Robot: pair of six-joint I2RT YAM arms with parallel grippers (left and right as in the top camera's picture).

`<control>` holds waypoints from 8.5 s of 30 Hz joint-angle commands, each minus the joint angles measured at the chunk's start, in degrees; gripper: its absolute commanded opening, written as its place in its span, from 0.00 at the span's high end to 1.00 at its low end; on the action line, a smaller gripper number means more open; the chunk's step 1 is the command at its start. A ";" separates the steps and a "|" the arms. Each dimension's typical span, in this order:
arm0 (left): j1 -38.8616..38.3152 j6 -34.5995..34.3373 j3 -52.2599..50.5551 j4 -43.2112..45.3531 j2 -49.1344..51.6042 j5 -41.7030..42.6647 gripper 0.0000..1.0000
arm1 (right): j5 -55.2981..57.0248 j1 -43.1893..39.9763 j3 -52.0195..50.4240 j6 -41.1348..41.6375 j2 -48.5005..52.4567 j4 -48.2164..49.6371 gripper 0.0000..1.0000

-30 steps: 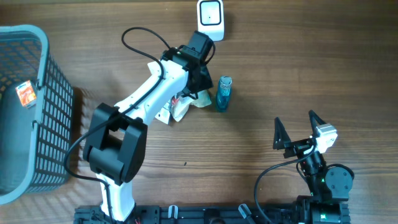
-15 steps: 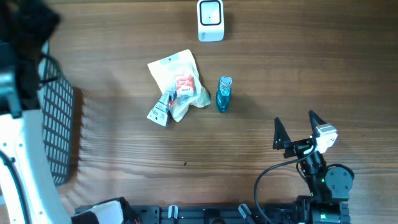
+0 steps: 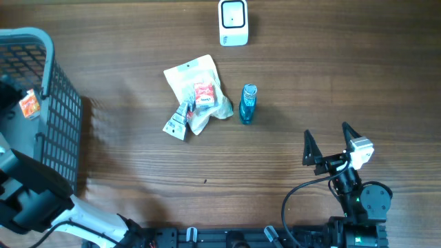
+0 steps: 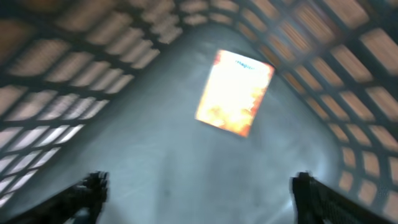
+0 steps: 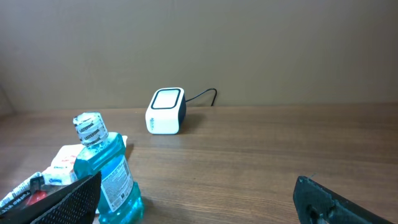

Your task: Scan the item barcode

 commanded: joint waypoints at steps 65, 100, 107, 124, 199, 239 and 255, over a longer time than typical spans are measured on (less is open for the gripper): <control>-70.47 -30.77 -8.52 14.01 9.70 19.30 0.60 | 0.35 0.17 -0.07 -1.01 -0.22 0.11 0.00; -46.58 -30.12 -4.61 -14.10 -18.53 5.16 0.00 | 0.35 0.17 -0.07 -1.01 -0.22 0.11 0.00; -46.58 -30.14 -4.61 -15.28 -18.53 5.79 0.00 | -10.88 0.17 -0.07 63.56 -0.22 4.31 0.00; -46.58 -30.14 -4.61 -15.26 -18.53 5.79 0.00 | -4.11 0.17 41.27 47.56 31.19 -30.80 0.00; -46.58 -30.14 -4.61 -15.26 -18.53 5.77 0.00 | 23.21 20.04 75.91 53.90 117.33 -53.18 0.43; -46.58 -30.14 -4.61 -15.28 -18.51 5.77 0.00 | 19.39 26.27 98.75 11.41 113.57 -22.91 0.56; -46.58 -30.14 -4.61 -15.28 -18.53 5.77 0.00 | 28.61 28.30 98.79 15.56 127.54 5.49 0.62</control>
